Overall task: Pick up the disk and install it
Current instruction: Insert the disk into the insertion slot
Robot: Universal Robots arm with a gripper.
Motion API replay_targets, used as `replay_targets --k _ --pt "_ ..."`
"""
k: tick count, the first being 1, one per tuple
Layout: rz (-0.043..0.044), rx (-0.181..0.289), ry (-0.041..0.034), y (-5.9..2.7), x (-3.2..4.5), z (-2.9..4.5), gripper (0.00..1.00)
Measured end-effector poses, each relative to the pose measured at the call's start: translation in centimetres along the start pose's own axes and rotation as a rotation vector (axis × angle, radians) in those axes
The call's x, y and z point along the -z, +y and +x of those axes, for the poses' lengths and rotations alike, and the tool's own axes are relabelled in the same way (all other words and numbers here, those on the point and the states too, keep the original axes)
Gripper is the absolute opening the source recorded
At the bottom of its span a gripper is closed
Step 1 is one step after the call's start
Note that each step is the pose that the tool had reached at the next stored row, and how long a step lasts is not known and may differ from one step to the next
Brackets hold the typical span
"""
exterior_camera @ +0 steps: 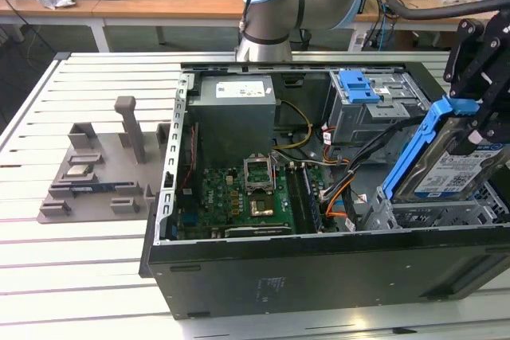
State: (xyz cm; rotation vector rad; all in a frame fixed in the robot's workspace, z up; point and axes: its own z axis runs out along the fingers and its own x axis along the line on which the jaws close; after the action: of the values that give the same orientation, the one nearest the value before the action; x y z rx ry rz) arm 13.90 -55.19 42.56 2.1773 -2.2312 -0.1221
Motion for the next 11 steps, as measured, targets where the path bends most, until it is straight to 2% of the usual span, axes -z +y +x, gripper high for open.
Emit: replay_targets --k 11 --pt "-0.0005 0.000 -0.0001 -0.09 -1.23 0.06 0.37"
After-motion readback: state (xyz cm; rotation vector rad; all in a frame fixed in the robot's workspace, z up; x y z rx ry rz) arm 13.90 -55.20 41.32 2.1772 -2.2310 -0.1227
